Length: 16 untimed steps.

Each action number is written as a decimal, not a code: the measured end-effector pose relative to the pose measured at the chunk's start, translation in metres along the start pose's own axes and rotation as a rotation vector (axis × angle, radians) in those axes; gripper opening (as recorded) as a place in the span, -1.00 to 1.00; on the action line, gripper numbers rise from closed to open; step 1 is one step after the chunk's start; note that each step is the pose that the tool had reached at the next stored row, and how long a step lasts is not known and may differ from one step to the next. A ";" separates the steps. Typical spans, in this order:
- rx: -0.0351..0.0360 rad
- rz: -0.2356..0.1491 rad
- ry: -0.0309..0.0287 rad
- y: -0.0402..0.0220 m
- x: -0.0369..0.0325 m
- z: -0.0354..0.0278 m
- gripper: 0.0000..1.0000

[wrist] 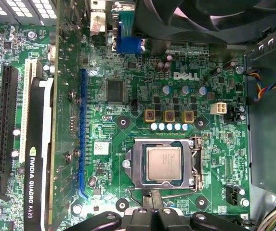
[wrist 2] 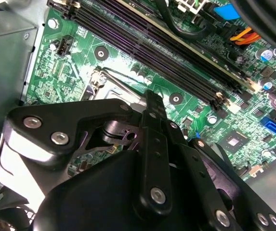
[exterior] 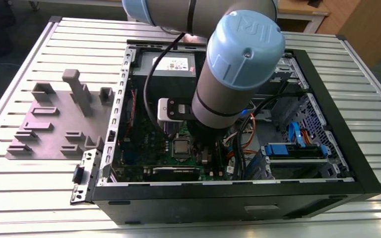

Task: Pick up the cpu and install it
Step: 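Install the first cpu locking lever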

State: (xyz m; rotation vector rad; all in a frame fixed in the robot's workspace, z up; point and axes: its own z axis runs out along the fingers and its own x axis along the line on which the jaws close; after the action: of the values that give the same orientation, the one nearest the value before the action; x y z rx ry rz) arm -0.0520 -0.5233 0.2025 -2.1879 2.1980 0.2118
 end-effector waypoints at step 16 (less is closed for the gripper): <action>0.0001 0.001 0.0068 -0.0003 0.0019 0.0039 -0.79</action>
State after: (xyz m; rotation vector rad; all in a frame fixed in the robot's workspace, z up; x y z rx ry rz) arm -0.0520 -0.5248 0.1984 -2.1913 2.2020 0.2045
